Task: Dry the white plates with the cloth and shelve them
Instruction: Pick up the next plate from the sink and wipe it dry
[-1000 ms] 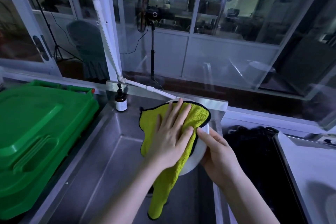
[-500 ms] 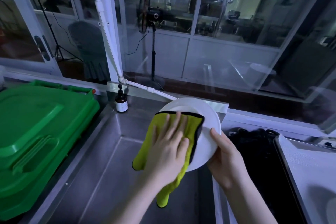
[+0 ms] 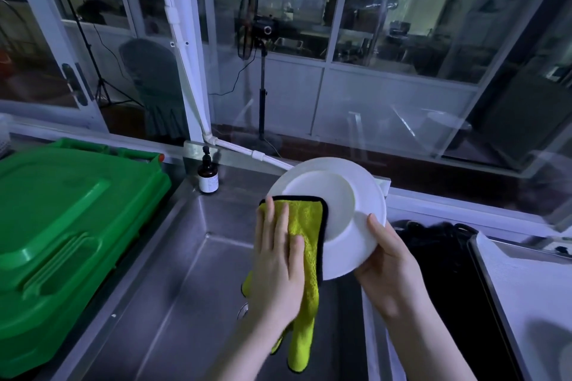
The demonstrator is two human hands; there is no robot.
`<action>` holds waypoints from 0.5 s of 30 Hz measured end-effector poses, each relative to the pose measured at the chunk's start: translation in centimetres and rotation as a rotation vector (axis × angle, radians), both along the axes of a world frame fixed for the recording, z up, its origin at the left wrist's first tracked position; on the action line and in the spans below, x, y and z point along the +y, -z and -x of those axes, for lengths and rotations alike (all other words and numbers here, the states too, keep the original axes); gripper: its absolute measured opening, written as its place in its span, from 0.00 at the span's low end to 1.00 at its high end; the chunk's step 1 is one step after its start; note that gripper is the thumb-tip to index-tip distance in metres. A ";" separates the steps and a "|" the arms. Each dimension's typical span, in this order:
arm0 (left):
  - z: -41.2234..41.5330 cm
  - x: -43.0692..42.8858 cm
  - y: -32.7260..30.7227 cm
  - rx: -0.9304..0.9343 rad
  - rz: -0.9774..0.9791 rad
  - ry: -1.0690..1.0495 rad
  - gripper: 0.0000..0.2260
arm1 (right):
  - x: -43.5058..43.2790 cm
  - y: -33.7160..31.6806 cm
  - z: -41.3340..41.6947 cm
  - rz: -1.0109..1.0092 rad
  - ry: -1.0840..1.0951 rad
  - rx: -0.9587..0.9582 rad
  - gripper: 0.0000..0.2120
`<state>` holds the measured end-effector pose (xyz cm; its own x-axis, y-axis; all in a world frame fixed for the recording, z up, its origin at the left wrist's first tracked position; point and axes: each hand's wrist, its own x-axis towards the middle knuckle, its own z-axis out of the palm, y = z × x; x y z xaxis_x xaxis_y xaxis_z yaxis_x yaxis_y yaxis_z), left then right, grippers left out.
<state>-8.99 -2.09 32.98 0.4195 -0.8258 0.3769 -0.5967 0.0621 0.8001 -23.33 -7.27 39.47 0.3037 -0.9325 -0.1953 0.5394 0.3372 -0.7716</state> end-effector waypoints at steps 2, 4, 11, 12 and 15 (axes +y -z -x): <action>1.4 0.3 -0.1 -0.055 -0.064 -0.097 0.29 | 0.2 0.0 -0.9 -0.022 0.005 -0.023 0.22; 2.9 0.5 -0.6 -0.254 -0.102 -0.116 0.29 | 0.6 0.4 -1.7 -0.062 -0.015 -0.071 0.24; 1.6 -0.2 -1.8 -0.394 -0.086 -0.038 0.28 | 0.1 0.9 -1.5 -0.039 -0.057 -0.071 0.23; 0.9 -0.1 -1.6 -0.358 -0.062 -0.030 0.28 | -0.1 0.7 -1.3 -0.023 -0.047 -0.059 0.22; -0.8 -0.3 -0.3 -0.129 0.022 0.018 0.25 | -0.4 0.3 -0.8 -0.004 -0.001 -0.041 0.21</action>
<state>-8.23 -2.41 33.32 0.3515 -0.8236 0.4450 -0.6935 0.0902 0.7148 -22.54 -7.64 39.19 0.3129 -0.9313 -0.1863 0.5703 0.3411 -0.7473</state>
